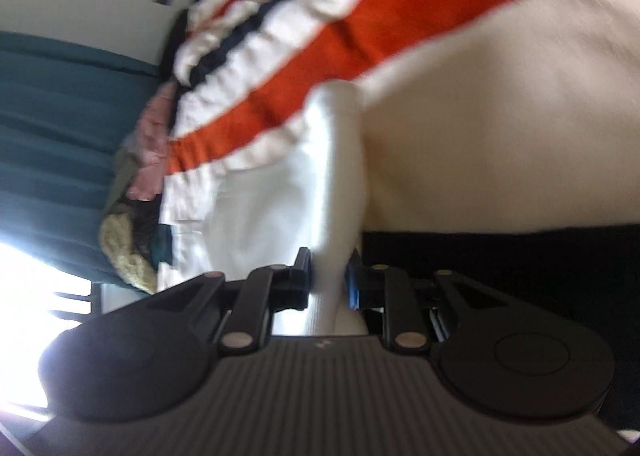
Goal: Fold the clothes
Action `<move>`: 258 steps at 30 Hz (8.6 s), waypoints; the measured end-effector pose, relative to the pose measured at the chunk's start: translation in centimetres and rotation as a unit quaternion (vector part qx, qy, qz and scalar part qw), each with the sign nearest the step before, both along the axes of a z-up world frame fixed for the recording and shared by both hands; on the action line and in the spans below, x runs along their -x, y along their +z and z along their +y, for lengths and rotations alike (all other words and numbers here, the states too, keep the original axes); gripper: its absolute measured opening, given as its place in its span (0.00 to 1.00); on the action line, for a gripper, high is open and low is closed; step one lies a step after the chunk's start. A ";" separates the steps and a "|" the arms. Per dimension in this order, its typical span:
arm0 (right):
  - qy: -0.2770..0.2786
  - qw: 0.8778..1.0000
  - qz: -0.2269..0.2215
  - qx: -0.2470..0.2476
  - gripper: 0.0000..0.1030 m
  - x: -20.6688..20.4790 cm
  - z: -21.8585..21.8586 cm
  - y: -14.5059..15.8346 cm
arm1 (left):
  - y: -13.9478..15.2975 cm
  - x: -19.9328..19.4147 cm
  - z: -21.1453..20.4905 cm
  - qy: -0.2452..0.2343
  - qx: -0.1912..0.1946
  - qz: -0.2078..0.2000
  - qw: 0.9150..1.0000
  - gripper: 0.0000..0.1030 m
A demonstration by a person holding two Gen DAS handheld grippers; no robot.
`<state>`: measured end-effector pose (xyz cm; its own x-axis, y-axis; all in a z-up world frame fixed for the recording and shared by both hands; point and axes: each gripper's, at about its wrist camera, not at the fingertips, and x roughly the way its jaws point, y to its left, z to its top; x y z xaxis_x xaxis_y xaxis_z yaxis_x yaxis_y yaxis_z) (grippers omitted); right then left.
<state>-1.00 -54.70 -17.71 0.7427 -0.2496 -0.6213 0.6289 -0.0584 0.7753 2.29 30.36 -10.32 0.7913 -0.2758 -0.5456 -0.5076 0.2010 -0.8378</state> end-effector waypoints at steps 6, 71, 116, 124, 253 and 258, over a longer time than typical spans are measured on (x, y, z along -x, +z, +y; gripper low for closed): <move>-0.004 0.996 -0.043 -0.076 0.23 0.1 -0.1 -2.4 | -0.2 -0.2 -0.1 0.000 -0.001 0.006 1.000 0.14; 0.157 0.845 0.218 0.462 0.06 -44.6 -2.5 2.7 | 4.4 -44.5 -8.6 -0.082 -0.376 0.049 0.922 0.10; 0.045 0.981 -0.070 0.174 0.16 -25.3 -7.0 -2.4 | 4.0 -26.7 -3.1 0.113 -0.279 0.017 0.954 0.19; 0.063 0.976 -0.060 0.201 0.14 -18.9 -5.8 2.3 | 9.9 -22.7 -2.8 0.099 -0.309 0.002 0.946 0.14; 0.452 0.833 -0.027 0.317 0.83 -4.0 26.1 10.4 | 8.9 1.9 -25.2 -0.278 -0.451 -0.229 0.816 0.93; 0.417 0.869 -0.026 0.266 0.84 -5.1 23.6 8.9 | 8.0 2.2 -30.1 -0.377 -0.411 -0.284 0.780 0.84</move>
<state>4.11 -31.10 -8.86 0.8261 0.1477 -0.5439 0.2438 0.7764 0.5812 0.07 0.26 -2.32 0.7516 -0.5220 -0.4032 0.4215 0.8503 -0.3151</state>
